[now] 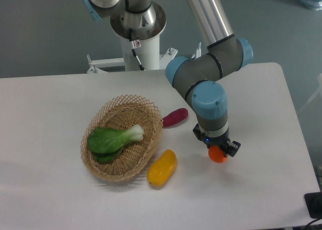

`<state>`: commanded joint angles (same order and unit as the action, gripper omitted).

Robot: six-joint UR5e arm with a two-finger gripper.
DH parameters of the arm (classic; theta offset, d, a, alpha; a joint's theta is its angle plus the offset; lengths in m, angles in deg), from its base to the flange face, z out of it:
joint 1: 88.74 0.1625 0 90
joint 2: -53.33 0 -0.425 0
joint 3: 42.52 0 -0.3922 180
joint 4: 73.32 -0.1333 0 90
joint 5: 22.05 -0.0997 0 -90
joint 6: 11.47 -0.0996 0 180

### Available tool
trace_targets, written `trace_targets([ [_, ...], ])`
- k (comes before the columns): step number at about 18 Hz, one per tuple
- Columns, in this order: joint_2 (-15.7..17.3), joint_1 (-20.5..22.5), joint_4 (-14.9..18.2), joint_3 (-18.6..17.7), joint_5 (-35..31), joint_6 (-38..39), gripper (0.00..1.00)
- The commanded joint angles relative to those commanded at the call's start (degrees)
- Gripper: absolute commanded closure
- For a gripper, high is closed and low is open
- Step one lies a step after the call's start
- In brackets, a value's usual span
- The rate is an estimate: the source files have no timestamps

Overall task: Place the orange on the table
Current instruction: 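Move the held orange away from the basket and lower it toward the table, then set the orange on the table surface with the gripper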

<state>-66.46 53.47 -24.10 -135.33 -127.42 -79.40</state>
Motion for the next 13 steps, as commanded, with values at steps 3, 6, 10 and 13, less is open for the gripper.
trace_targets([
  [3, -0.17, -0.35, 0.0, -0.27, -0.18, -0.01, 0.43],
  [6, -1.4, -0.88, -0.09, -0.09, -0.36, -0.01, 0.42],
  [10, -1.85, -1.06, -0.09, 0.0, -0.36, 0.08, 0.42],
  [13, -1.76, -1.06, -0.09, 0.09, -0.27, -0.01, 0.39],
])
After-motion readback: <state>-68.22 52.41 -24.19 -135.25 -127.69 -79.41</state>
